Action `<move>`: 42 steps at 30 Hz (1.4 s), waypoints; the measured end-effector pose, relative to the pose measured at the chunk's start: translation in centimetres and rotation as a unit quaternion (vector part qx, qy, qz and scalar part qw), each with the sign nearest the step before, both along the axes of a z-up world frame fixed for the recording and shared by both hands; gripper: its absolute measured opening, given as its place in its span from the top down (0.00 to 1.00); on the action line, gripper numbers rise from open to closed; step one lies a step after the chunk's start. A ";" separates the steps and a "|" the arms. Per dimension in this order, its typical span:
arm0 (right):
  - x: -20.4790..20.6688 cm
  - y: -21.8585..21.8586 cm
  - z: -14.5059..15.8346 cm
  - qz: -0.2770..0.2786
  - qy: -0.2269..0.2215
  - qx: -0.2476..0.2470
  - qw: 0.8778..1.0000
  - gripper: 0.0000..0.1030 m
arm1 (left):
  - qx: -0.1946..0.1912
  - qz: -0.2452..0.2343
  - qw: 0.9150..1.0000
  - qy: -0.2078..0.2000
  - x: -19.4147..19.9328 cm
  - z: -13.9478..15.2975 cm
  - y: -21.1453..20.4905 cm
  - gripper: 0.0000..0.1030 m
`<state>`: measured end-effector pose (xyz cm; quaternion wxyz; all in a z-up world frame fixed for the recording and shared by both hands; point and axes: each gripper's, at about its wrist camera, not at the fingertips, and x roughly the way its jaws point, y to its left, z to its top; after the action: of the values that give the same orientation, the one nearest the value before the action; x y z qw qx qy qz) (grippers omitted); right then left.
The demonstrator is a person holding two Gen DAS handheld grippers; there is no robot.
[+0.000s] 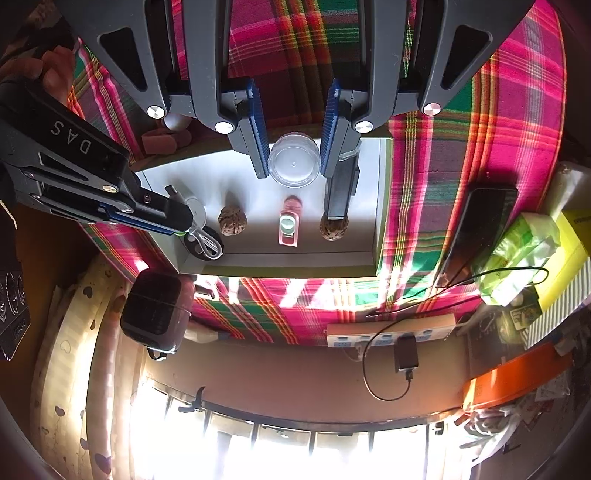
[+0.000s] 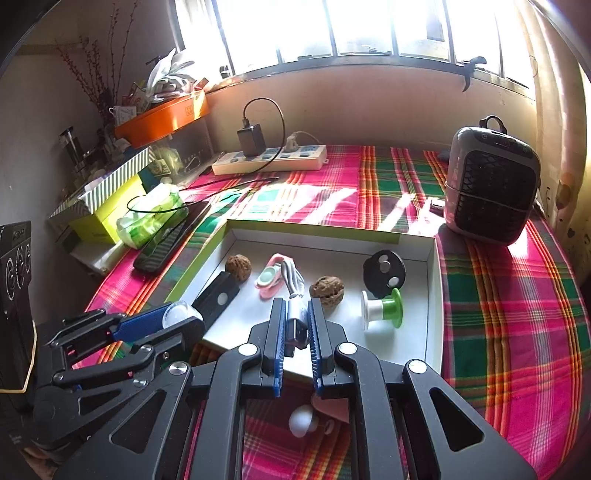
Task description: Organize objects
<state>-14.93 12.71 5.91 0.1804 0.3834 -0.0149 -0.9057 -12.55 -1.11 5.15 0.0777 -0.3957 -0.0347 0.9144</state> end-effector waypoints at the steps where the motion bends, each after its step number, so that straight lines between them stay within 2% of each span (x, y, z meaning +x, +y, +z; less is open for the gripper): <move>1: -0.4 0.0 -0.1 -0.001 -0.002 0.000 1.000 0.88 | 0.001 0.000 1.000 -0.001 -0.2 -0.1 0.0 0.75; 10: -3.9 0.0 -1.2 -0.016 -0.032 -0.011 0.999 0.88 | 0.001 0.000 1.000 -0.013 -2.4 -1.1 0.5 0.75; 17: -6.1 -0.5 -2.2 -0.018 -0.049 -0.002 0.999 0.88 | -0.002 0.001 1.000 -0.022 -3.6 -1.9 0.7 0.75; 23: -7.1 -1.4 -2.8 0.004 -0.054 0.017 0.998 0.88 | -0.005 0.000 1.000 -0.031 -4.5 -2.5 0.6 0.75; 42: -9.3 -2.7 -3.9 0.026 -0.078 0.038 0.996 0.88 | -0.018 -0.005 0.999 -0.027 -5.8 -2.5 0.7 0.75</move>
<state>-24.23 9.99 2.00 0.1874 0.4597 0.0151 -0.8679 -18.38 -0.44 2.62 0.0748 -0.4219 -0.0185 0.9034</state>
